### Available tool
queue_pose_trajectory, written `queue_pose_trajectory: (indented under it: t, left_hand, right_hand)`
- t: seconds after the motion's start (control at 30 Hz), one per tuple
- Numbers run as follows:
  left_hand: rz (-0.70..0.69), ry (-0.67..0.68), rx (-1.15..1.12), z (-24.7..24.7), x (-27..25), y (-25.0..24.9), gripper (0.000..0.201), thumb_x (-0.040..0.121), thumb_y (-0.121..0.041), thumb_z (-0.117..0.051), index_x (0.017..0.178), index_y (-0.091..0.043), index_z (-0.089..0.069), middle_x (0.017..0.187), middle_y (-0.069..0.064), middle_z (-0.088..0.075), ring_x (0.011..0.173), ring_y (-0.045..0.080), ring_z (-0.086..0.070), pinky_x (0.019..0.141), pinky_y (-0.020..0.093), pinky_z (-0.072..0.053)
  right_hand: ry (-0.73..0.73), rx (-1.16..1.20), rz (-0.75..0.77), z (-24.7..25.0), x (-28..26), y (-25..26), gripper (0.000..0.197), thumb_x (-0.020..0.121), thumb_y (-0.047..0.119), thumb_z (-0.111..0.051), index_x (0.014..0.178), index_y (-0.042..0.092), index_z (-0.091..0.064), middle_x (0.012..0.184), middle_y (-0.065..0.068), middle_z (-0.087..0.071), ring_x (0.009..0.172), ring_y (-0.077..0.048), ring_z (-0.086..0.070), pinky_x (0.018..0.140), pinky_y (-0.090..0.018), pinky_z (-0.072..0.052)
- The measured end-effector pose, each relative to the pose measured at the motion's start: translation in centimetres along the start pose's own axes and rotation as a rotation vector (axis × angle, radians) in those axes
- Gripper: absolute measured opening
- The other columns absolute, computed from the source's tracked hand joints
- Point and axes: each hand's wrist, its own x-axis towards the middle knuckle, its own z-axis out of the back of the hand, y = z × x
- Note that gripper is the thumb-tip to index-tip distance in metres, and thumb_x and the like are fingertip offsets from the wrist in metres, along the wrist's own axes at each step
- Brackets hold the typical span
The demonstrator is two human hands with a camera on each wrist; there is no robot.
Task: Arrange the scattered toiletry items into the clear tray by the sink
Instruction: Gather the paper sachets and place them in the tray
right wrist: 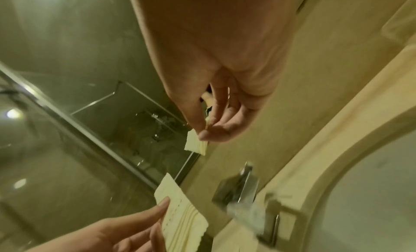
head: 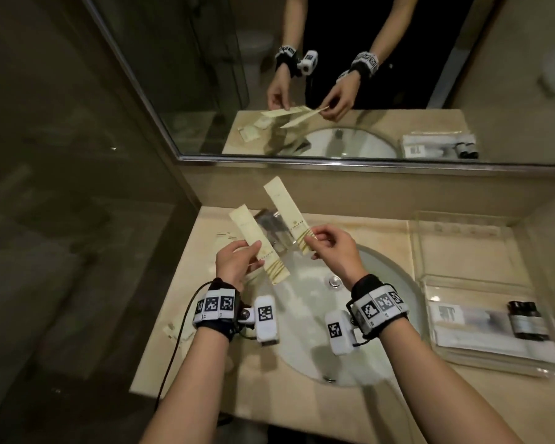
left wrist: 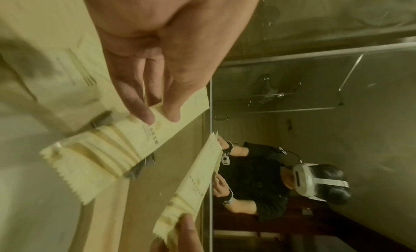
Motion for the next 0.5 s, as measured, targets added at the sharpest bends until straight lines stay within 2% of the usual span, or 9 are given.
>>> queue_pose_trajectory:
  t: [0.1, 0.17, 0.27, 0.33, 0.43, 0.5]
  left_hand:
    - [-0.028, 0.078, -0.005, -5.0, -2.3, 0.6, 0.009, 0.085, -0.004, -0.067, 0.093, -0.005, -0.062, 0.088, 0.013, -0.070, 0.064, 0.014, -0.068, 0.057, 0.019, -0.058]
    - [-0.031, 0.126, 0.005, -8.6, -3.7, 1.5, 0.010, 0.085, -0.004, -0.067, 0.089, -0.010, -0.060, 0.089, 0.012, -0.070, 0.072, 0.018, -0.068, 0.061, 0.022, -0.060]
    - [-0.024, 0.219, 0.036, -13.6, -5.6, 3.3, 0.011, 0.086, -0.004, -0.065, 0.094, -0.006, -0.059, 0.094, 0.014, -0.070, 0.078, 0.021, -0.069, 0.067, 0.024, -0.060]
    - [-0.011, 0.260, 0.043, -16.4, -6.7, 4.8, 0.015, 0.087, -0.002, -0.064, 0.100, -0.004, -0.056, 0.098, 0.018, -0.069, 0.081, 0.024, -0.069, 0.067, 0.025, -0.061]
    - [-0.017, 0.289, 0.072, -19.4, -7.6, 7.2, 0.025, 0.087, 0.001, -0.062, 0.110, -0.003, -0.052, 0.097, 0.018, -0.068, 0.079, 0.024, -0.069, 0.063, 0.024, -0.061]
    - [-0.018, 0.298, 0.095, -20.6, -8.2, 8.6, 0.029, 0.087, 0.003, -0.061, 0.115, 0.001, -0.051, 0.092, 0.018, -0.068, 0.075, 0.023, -0.067, 0.059, 0.021, -0.059]
  right_hand:
    - [-0.043, 0.078, -0.027, 6.5, -1.4, 0.4, 0.024, 0.088, 0.007, -0.068, 0.109, -0.005, -0.064, 0.091, -0.014, -0.065, 0.073, -0.016, -0.066, 0.060, -0.022, -0.058]
    - [-0.093, 0.105, -0.048, 11.0, -2.5, 0.2, 0.024, 0.089, 0.009, -0.068, 0.109, -0.003, -0.064, 0.098, -0.016, -0.067, 0.080, -0.019, -0.068, 0.066, -0.027, -0.061]
    - [-0.184, 0.151, -0.109, 17.7, -4.3, -1.3, 0.022, 0.092, 0.011, -0.063, 0.112, 0.000, -0.062, 0.106, -0.018, -0.071, 0.086, -0.026, -0.074, 0.078, -0.035, -0.062]
    - [-0.276, 0.216, -0.159, 21.8, -5.4, -2.7, 0.029, 0.095, 0.012, -0.060, 0.121, 0.000, -0.056, 0.108, -0.019, -0.071, 0.081, -0.026, -0.075, 0.074, -0.030, -0.062]
    - [-0.446, 0.259, -0.227, 26.7, -6.7, -4.9, 0.055, 0.095, 0.011, -0.060, 0.142, -0.004, -0.036, 0.120, -0.024, -0.061, 0.075, -0.022, -0.071, 0.061, -0.020, -0.060]
    - [-0.539, 0.227, -0.265, 29.2, -7.3, -6.3, 0.061, 0.095, 0.010, -0.060, 0.146, -0.005, -0.030, 0.124, -0.027, -0.056, 0.074, -0.021, -0.067, 0.057, -0.019, -0.059]
